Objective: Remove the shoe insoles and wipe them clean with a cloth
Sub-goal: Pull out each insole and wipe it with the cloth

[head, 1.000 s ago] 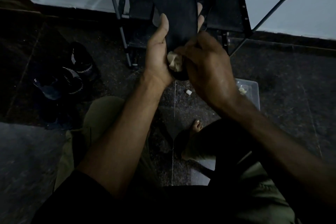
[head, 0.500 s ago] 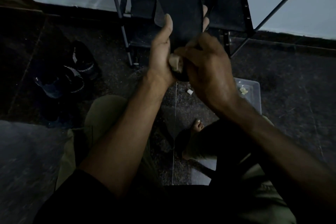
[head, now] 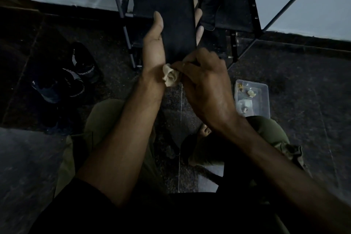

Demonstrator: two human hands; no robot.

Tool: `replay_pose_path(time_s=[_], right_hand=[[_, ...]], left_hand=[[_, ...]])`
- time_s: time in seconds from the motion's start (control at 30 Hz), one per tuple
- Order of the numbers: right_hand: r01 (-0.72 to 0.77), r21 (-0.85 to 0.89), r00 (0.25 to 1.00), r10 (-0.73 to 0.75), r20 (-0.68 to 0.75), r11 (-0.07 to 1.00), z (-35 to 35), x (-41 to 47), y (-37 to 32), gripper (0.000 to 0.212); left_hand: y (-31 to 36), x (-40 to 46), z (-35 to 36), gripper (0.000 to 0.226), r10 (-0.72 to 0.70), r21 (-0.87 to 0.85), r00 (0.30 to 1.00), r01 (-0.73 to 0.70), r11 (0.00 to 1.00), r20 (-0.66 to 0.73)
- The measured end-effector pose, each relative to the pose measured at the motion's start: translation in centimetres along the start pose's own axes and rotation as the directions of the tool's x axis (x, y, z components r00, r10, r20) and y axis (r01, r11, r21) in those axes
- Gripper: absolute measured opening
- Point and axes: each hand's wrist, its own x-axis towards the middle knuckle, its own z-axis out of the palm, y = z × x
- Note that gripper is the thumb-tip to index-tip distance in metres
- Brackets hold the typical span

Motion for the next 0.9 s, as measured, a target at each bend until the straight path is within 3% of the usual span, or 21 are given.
replay_pose_path(time_s=[0.13, 0.33, 0.5, 0.6, 0.77, 0.9], right_hand=[[-0.083, 0.014, 0.991, 0.084, -0.104, 0.996, 0.2, 1.5, 0.7, 0.021], [-0.083, 0.033, 0.996, 0.084, -0.026, 0.996, 1.0, -1.3, -1.0, 0.017], [-0.168, -0.026, 0.978, 0.163, -0.127, 0.985, 0.3, 1.0, 2.0, 0.018], [-0.184, 0.01, 0.971, 0.183, -0.155, 0.983, 0.5, 1.0, 1.9, 0.018], [-0.148, 0.099, 0.985, 0.156, -0.069, 0.984, 1.5, -2.0, -0.8, 0.014], [-0.221, 0.182, 0.95, 0.254, -0.18, 0.958, 0.3, -0.1, 1.2, 0.018]], left_hand=[[-0.1, 0.1, 0.0, 0.065, -0.021, -0.033, 1.0, 0.021, 0.999, -0.013], [0.5, -0.2, -0.5, 0.063, 0.043, -0.039, 0.999, -0.043, 0.998, -0.018], [0.5, 0.3, -0.3, 0.065, 0.08, -0.001, 0.996, -0.08, 0.997, -0.024], [0.7, 0.3, -0.6, 0.064, 0.087, -0.059, 0.995, -0.089, 0.994, -0.042], [0.7, 0.1, -0.9, 0.064, 0.064, -0.102, 0.996, -0.07, 0.992, -0.063], [0.4, 0.2, -0.9, 0.066, 0.05, -0.134, 0.999, -0.049, 0.99, 0.004]])
